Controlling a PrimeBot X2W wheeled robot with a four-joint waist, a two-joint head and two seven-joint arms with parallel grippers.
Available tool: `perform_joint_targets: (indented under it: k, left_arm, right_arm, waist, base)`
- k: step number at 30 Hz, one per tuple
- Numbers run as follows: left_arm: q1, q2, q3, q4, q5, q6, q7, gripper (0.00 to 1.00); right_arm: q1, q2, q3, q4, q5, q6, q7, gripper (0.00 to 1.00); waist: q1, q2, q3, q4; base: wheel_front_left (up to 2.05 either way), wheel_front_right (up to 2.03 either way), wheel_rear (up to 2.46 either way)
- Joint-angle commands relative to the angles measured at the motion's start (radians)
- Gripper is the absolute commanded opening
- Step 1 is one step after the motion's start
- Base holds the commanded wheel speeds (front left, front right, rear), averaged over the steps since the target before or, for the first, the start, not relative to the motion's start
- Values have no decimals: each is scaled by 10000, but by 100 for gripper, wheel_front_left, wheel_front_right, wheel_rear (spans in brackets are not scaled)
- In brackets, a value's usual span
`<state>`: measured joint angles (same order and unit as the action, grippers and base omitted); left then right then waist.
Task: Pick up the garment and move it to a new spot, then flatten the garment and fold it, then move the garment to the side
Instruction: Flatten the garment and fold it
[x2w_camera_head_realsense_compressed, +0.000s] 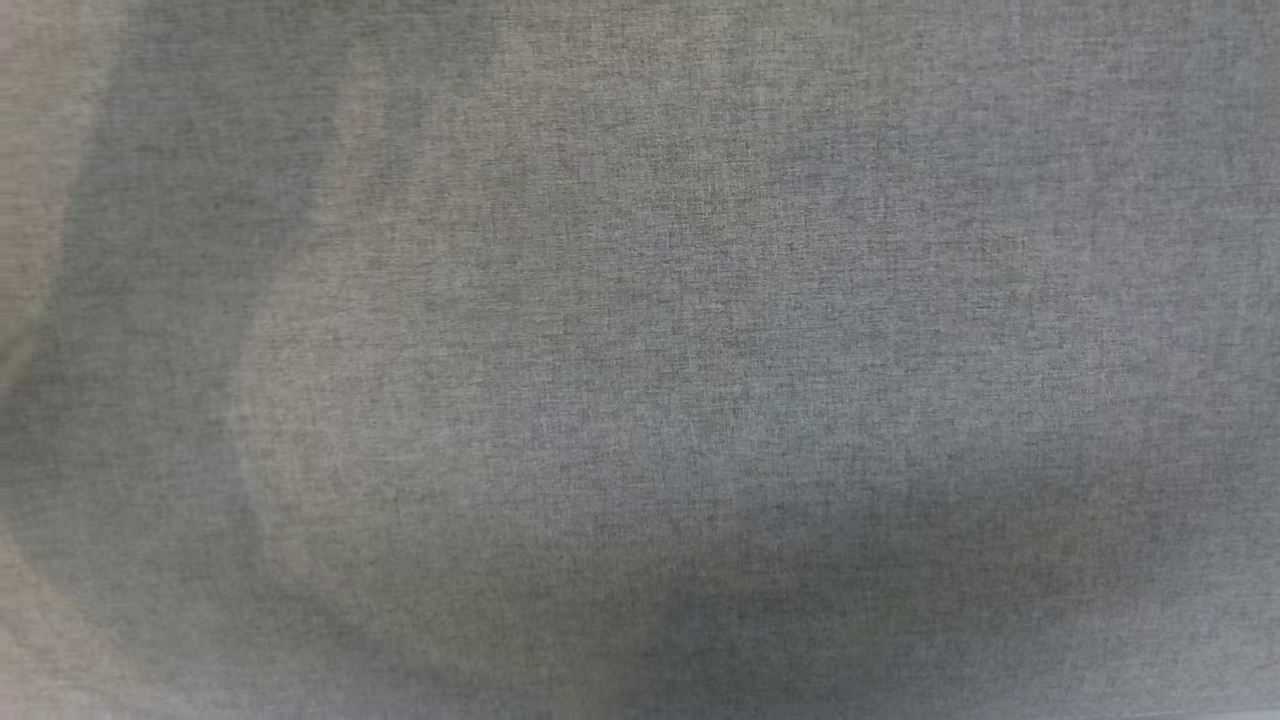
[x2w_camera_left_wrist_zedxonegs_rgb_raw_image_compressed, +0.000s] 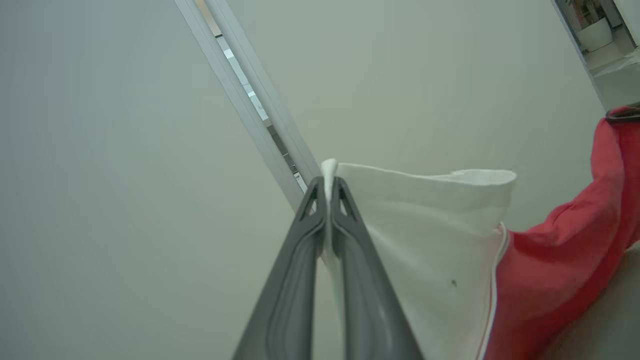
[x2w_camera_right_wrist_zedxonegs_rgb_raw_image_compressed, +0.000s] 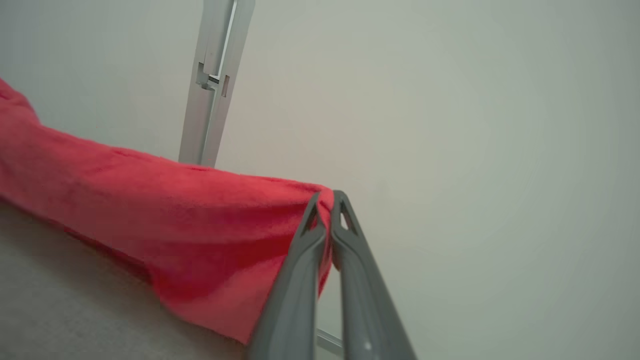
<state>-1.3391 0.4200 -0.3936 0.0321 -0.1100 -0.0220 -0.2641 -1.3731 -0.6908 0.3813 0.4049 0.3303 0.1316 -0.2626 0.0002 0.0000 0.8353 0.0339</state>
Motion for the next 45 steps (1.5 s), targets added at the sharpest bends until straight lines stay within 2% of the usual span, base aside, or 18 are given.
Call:
perform_joint_targets:
  k: [1, 6, 10, 14, 19, 22, 26, 33, 38, 45]
  left_arm:
    - [640, 64, 140, -383, -84, 73, -2, 0]
    - [4111, -33, 737, -2019, -600, 302, -1, 0]
    - [6705, -178, 964, -2709, -889, -13, -1, 0]
    - [8654, -383, 1050, -3069, -919, -139, -3, 0]
    - [10541, -638, 1144, -3283, -902, -177, -1, 0]
    - [11542, -786, 1331, -3522, -842, 52, -1, 0]
    - [12663, -972, 1373, -4092, -758, 262, -1, 0]
    - [13851, -886, 1111, -4764, -532, 283, -2, 0]
    - [13563, -880, 906, -4731, -415, 191, 54, 0]
    - [12035, -1110, 522, -3478, -303, -66, 776, 0]
  right_arm:
    - [548, -53, -300, -345, -63, -18, -26, 0]
    - [3321, 173, -1821, -1871, -368, -18, -28, 0]
    - [5908, 410, -2875, -2914, -418, -20, -28, 0]
    - [8064, 726, -3491, -3696, -168, -20, -29, 0]
    - [9846, 1262, -4174, -4119, -47, -20, -27, 0]
    - [10589, 1477, -4192, -4390, 73, -20, -29, 0]
    - [11482, 1444, -4331, -4537, 169, -20, -28, 0]
    - [13071, 1190, -4629, -5237, 52, -20, -28, 0]
    - [13434, 1177, -4587, -5484, 11, -20, -28, 0]
    - [12381, 1383, -3815, -3963, 556, -18, -30, 0]
  waist:
    - [-2, 0, -367, 88]
    - [-2, 0, -1377, 62]
    - [-2, 0, -2289, 70]
    - [-2, 0, -3013, 60]
    - [-2, 0, -3771, -123]
    - [-2, 0, -4206, -271]
    - [-2, 0, -4607, -322]
    - [-2, 0, -4864, -111]
    - [-2, 0, -4695, -110]
    - [-2, 0, -4356, -304]
  base:
    - [0, 0, 0]
    - [0, 0, 0]
    - [0, 0, 0]
    - [0, 0, 0]
    - [0, 0, 0]
    - [0, 0, 0]
    - [0, 0, 0]
    - [0, 0, 0]
    - [0, 0, 0]
    - [0, 0, 0]
